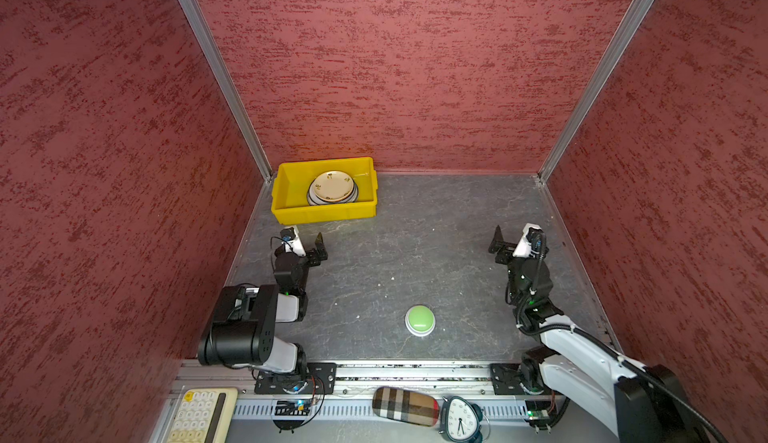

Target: Place the plates into the plastic bin on the countertop

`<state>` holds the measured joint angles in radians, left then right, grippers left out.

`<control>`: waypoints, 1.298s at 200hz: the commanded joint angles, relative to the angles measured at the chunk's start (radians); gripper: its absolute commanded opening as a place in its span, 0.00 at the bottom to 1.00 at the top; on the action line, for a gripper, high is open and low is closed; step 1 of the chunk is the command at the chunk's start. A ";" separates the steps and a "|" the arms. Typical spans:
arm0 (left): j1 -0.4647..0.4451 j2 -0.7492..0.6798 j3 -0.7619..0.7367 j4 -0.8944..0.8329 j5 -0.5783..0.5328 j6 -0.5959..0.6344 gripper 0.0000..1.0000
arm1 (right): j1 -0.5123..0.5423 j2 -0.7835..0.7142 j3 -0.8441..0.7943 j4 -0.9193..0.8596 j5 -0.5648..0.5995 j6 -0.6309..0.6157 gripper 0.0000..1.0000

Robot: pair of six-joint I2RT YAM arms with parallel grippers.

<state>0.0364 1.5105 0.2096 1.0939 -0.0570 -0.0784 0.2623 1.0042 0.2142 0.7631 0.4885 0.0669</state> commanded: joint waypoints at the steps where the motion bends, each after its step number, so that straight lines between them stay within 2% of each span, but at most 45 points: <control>1: -0.034 0.023 0.038 0.053 -0.067 0.062 0.99 | -0.047 0.088 -0.006 0.172 0.051 -0.017 0.99; 28: -0.044 0.021 0.061 0.006 -0.100 0.063 0.99 | -0.084 0.186 -0.002 0.272 0.065 -0.012 0.99; 58: -0.001 0.011 0.109 -0.103 -0.060 0.023 0.99 | -0.114 0.209 0.031 0.241 0.069 -0.004 0.99; 85: -0.009 0.016 0.136 -0.146 -0.057 0.033 0.99 | -0.132 0.213 0.029 0.247 0.050 -0.056 0.99; 98: -0.009 0.018 0.136 -0.141 -0.058 0.033 0.99 | -0.141 0.229 0.015 0.257 0.111 -0.080 0.99; 114: -0.009 0.018 0.136 -0.143 -0.058 0.033 0.99 | -0.173 0.257 -0.030 0.313 0.168 -0.028 0.99; 129: -0.010 0.018 0.136 -0.144 -0.058 0.033 0.99 | -0.210 0.290 -0.067 0.399 0.117 0.021 0.99; 156: -0.010 0.019 0.137 -0.145 -0.062 0.035 0.99 | -0.242 0.352 -0.059 0.464 0.004 0.036 0.99; 175: -0.012 0.019 0.138 -0.146 -0.062 0.035 0.99 | -0.251 0.424 -0.034 0.496 -0.014 0.033 0.99; 189: -0.013 0.019 0.139 -0.148 -0.061 0.035 0.99 | -0.259 0.403 -0.012 0.412 -0.034 0.048 0.99; 233: -0.016 0.020 0.143 -0.153 -0.063 0.038 0.99 | -0.270 0.410 -0.009 0.415 -0.057 0.054 0.99; 259: -0.023 0.021 0.148 -0.160 -0.072 0.047 0.99 | -0.275 0.436 0.026 0.381 -0.139 0.023 0.99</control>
<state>0.0212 1.5333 0.3386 0.9466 -0.1146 -0.0467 -0.0036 1.4178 0.1898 1.1477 0.4389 0.1154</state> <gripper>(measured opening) 0.994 0.989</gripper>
